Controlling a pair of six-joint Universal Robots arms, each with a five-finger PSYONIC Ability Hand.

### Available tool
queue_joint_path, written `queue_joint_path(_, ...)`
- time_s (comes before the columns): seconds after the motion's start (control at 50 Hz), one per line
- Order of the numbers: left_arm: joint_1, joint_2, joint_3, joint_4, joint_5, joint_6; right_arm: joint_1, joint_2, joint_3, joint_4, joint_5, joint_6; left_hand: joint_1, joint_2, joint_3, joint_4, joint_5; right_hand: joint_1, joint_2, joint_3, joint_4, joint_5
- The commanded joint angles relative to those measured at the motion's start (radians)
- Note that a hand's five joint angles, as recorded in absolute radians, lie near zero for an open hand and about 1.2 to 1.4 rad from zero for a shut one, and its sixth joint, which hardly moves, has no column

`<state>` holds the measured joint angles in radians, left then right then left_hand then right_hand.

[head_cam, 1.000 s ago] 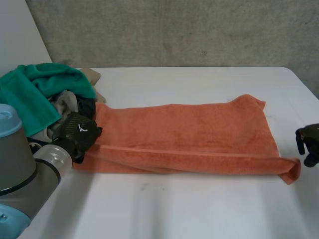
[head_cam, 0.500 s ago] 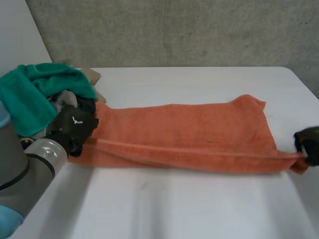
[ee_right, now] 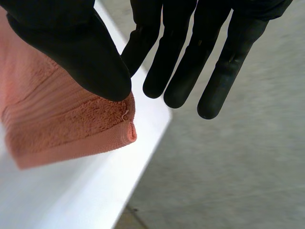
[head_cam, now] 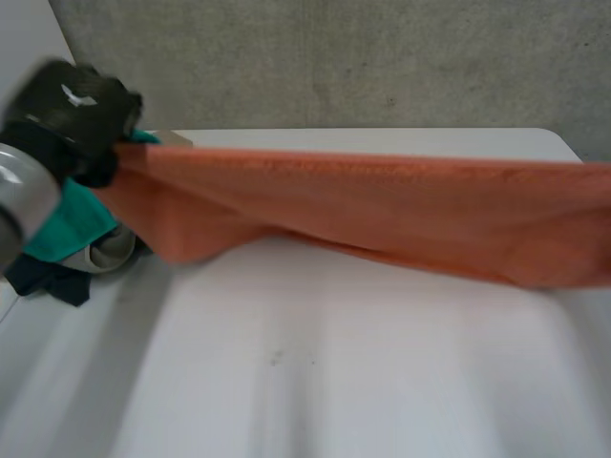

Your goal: Fold the laundry.

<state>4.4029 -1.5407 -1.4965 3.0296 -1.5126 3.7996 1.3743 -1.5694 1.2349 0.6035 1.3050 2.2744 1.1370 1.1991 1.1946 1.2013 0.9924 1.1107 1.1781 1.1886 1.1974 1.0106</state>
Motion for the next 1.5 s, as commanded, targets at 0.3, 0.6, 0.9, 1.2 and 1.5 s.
queue_joint_path(0.3, -0.036, -0.768, 0.772, 0.472, -0.018, 0.149, 0.282, 0.577, -0.44, -0.826, 0.286, 0.176, 0.259, 0.197, 0.202, 0.195, 0.229, 0.286, 0.218, 0.208, 0.199, 0.211)
queue_joint_path(0.6, 0.004, -0.67, 0.69, 0.726, -0.055, -0.146, 0.322, 0.523, -0.355, -1.075, 0.31, 0.255, 0.259, 0.197, 0.202, 0.195, 0.229, 0.286, 0.218, 0.208, 0.199, 0.211)
queue_joint_path(0.9, -0.014, -0.713, 0.2, 0.758, 0.051, -0.143, 0.313, 0.661, -0.084, -0.878, 0.221, 0.243, 0.259, 0.197, 0.202, 0.195, 0.229, 0.286, 0.218, 0.208, 0.199, 0.211)
queue_joint_path(1.2, -0.071, -0.287, -0.278, 0.321, 0.042, 0.06, 0.23, 0.379, 0.204, -0.374, 0.215, -0.007, 0.259, 0.197, 0.202, 0.195, 0.229, 0.286, 0.218, 0.208, 0.199, 0.211)
queue_joint_path(1.5, -0.085, -0.11, -0.3, -0.195, 0.02, 0.221, 0.132, 0.135, 0.457, -0.171, 0.166, -0.329, 0.259, 0.197, 0.202, 0.195, 0.229, 0.286, 0.218, 0.208, 0.199, 0.211)
